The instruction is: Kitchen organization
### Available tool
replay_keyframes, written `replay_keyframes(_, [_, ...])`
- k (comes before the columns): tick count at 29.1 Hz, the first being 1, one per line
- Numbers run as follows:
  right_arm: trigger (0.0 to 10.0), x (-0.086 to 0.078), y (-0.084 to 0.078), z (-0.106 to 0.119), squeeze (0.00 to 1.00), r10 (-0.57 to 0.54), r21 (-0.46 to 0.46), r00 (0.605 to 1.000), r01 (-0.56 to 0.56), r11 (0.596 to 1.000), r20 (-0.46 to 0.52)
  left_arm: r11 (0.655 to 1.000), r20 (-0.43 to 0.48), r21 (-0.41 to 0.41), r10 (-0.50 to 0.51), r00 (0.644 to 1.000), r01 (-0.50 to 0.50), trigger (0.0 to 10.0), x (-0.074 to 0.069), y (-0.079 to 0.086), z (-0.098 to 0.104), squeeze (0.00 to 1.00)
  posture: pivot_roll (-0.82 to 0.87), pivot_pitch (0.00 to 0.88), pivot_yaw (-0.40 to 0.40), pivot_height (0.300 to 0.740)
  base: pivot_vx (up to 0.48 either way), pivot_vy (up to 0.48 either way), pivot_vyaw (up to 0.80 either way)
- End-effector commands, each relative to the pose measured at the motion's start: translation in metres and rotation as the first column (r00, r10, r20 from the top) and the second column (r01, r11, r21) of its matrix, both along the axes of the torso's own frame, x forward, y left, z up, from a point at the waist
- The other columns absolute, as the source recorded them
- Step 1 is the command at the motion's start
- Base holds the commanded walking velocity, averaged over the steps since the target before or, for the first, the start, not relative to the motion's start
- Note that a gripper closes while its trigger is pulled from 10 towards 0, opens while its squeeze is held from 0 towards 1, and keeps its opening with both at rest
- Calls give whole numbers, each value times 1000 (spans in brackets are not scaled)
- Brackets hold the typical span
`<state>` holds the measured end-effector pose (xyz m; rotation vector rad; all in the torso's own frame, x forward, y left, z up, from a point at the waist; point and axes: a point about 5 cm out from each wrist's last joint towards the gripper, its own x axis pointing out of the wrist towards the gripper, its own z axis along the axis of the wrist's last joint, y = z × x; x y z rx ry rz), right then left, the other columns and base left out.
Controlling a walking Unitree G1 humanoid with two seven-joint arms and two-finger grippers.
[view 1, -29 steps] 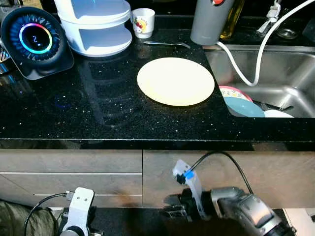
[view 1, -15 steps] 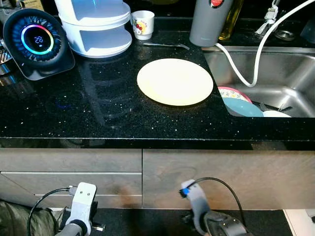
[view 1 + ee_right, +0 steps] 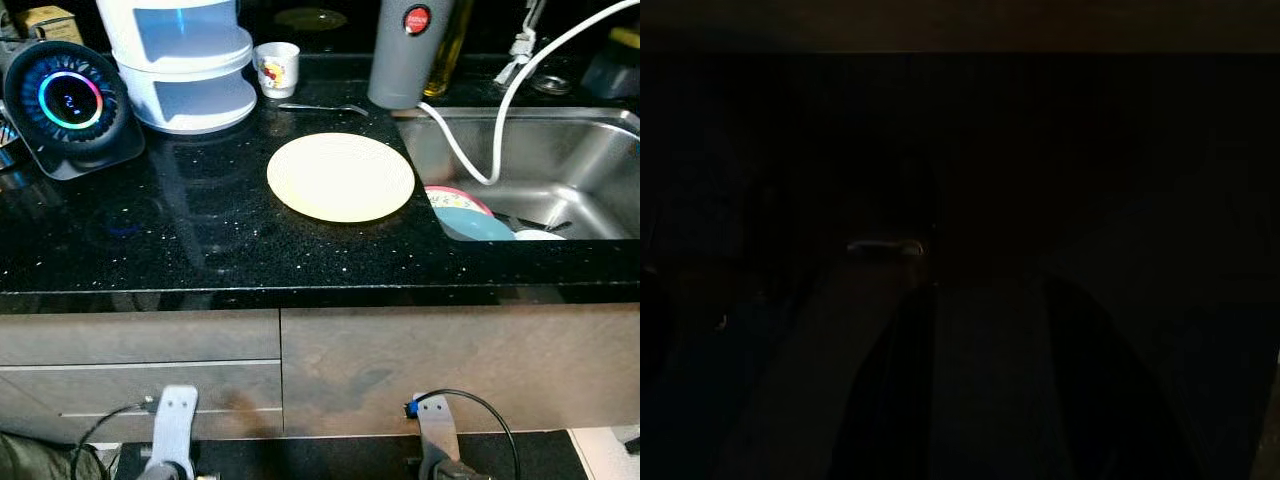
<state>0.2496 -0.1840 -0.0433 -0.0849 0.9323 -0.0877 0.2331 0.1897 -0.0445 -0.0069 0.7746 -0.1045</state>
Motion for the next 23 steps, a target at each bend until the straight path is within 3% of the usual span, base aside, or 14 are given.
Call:
replay_keyframes(1, [10000, -5, 1, -5, 0, 7, -4, 1000, -7, 1000, -13, 1000, -26, -4, 12, 1000, -12, 10000, -8, 3, -5, 0, -3, 200, 4, 740, 0, 0, 0])
replay_keyframes(9, [10000, -2, 4, -3, 0, 18, 16, 999, -18, 1000, 38, 1000, 16, -14, 25, 1000, -25, 10000, -7, 5, -3, 0, -9, 210, -3, 740, 0, 0, 0])
replay_keyframes(12, [10000, 8, 2, 5, 0, -3, 11, 993, 1, 1000, 119, 1000, 80, -5, -2, 997, 3, 10000, -5, 4, 2, 0, -4, 221, -8, 740, 0, 0, 0])
replay_keyframes(15, [10000, 18, 0, 15, 0, -42, 46, 978, 33, 998, 203, 999, 180, -47, 1, 984, 8, 10000, -2, 4, 14, 0, -3, 222, 1, 740, 0, 0, 0])
replay_keyframes(23, [10000, 23, -1, 21, 0, -35, 64, 972, 21, 998, 232, 998, 212, -58, 42, 976, -30, 10000, 4, 9, 27, 0, 5, 237, 17, 740, 0, 0, 0])
